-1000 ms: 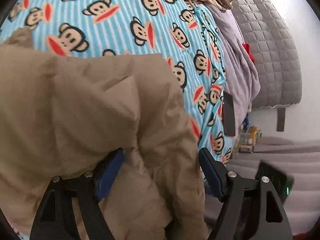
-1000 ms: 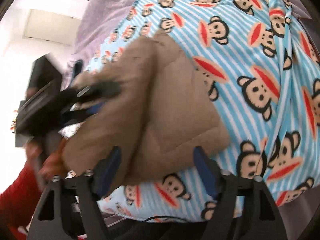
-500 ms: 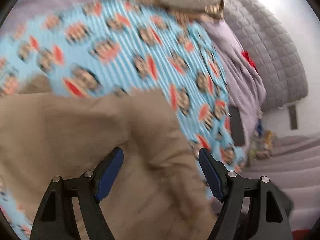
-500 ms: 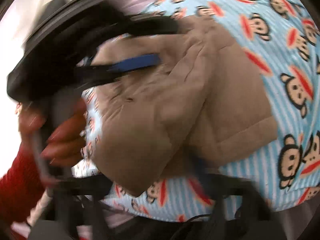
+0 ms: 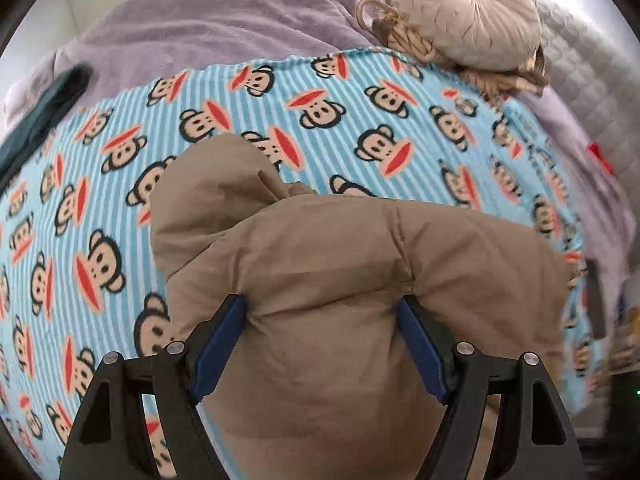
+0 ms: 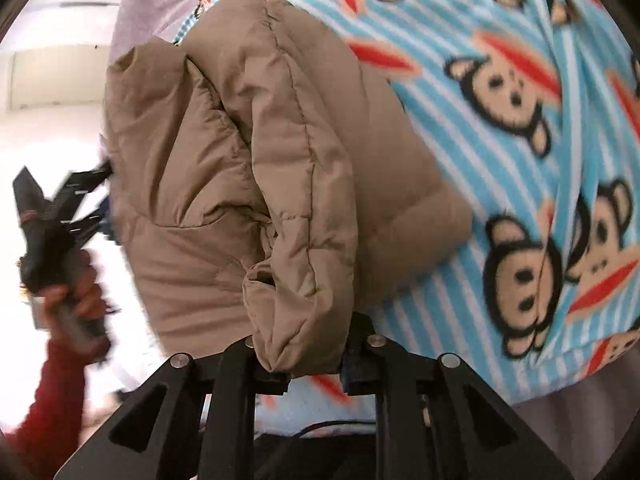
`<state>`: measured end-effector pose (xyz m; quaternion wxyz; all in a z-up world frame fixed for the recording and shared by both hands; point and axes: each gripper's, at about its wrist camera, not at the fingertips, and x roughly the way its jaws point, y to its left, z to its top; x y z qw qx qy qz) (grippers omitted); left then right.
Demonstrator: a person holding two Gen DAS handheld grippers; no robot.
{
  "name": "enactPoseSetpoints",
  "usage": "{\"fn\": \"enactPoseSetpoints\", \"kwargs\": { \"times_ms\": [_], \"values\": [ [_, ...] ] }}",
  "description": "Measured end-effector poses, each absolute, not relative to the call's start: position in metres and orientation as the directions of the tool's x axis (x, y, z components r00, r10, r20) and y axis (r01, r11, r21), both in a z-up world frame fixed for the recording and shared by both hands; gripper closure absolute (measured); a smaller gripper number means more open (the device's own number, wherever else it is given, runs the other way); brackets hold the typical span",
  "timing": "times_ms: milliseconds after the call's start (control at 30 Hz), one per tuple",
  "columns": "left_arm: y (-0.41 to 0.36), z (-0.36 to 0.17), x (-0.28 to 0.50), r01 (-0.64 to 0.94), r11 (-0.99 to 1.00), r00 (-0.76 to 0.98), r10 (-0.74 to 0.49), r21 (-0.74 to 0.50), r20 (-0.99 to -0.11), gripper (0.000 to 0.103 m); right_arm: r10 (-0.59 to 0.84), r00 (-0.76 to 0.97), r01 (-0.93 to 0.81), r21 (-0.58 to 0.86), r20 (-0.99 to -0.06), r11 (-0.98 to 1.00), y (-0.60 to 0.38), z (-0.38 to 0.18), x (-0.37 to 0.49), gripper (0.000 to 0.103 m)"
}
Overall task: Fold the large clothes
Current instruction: 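Grasp the jacket bundle with the right tool and press the fold together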
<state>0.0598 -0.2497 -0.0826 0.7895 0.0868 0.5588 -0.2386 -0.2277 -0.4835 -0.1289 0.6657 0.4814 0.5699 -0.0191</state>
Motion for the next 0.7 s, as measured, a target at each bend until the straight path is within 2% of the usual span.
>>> {"fn": "enactPoseSetpoints", "kwargs": {
  "times_ms": [100,167,200,300,333,367,433,533,700],
  "values": [
    [-0.248,-0.088,0.063,0.451,0.879,0.257,-0.296,-0.157,-0.92,0.025,0.544,0.395,0.461,0.672,-0.74,0.58,-0.501,-0.088,-0.232,0.076],
    [-0.246,-0.088,0.065,0.441,0.88,0.246,-0.306,-0.175,-0.92,0.025,0.554,0.442,0.392,0.707,-0.706,0.588,-0.516,-0.059,-0.233,0.043],
    [-0.245,-0.088,0.064,0.441,0.88,0.242,-0.307,-0.177,-0.92,0.025,0.541,0.482,0.37,0.72,-0.689,0.587,-0.528,-0.047,-0.232,0.038],
    [-0.247,-0.085,0.061,0.439,0.883,0.248,-0.296,-0.165,-0.922,0.025,0.501,0.535,0.379,0.723,-0.681,0.578,-0.56,-0.039,-0.223,0.038],
    [-0.247,-0.085,0.061,0.432,0.887,0.249,-0.292,-0.164,-0.923,0.025,0.482,0.523,0.409,0.703,-0.703,0.582,-0.569,-0.047,-0.209,0.041],
    [-0.248,-0.085,0.061,0.422,0.892,0.25,-0.288,-0.164,-0.924,0.025,0.476,0.505,0.431,0.688,-0.72,0.584,-0.573,-0.057,-0.195,0.06],
    [-0.251,-0.083,0.059,0.407,0.899,0.252,-0.283,-0.164,-0.925,0.025,0.491,0.451,0.462,0.665,-0.746,0.586,-0.573,-0.087,-0.166,0.091],
    [-0.255,-0.081,0.059,0.393,0.905,0.257,-0.277,-0.161,-0.926,0.025,0.555,0.38,0.488,0.67,-0.74,0.559,-0.57,-0.132,-0.133,0.091],
    [-0.274,-0.084,0.059,0.405,0.902,0.256,-0.267,-0.148,-0.929,0.025,0.584,0.333,0.433,0.67,-0.74,0.603,-0.556,-0.164,-0.1,0.091]
  ]
}}
